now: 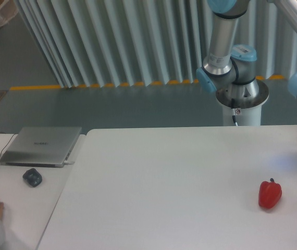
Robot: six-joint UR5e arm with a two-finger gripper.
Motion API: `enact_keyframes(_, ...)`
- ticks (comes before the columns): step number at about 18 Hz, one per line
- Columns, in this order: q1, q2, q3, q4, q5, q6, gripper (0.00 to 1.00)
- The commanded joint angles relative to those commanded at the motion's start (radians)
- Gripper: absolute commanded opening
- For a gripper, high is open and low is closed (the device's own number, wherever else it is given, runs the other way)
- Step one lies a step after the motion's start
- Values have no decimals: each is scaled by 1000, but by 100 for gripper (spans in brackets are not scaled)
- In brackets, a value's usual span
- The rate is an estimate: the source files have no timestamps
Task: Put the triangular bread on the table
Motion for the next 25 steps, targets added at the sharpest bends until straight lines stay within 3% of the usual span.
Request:
enact_keyframes(9, 3, -6, -2, 0, 40, 11, 97)
enact_keyframes(10, 3, -6, -2, 0, 46, 12, 92)
enact_keyframes(12, 2, -9, -3, 0, 49, 12, 71)
enact_keyframes(16, -2, -34, 5, 3, 51, 1, 66)
enact_keyframes(18, 2, -34, 6, 9, 54, 1, 43)
enact_keyframes(23, 12, -28, 12, 14, 52, 3, 2)
enact_keyframes(25, 21, -25, 24, 14, 45, 14, 0)
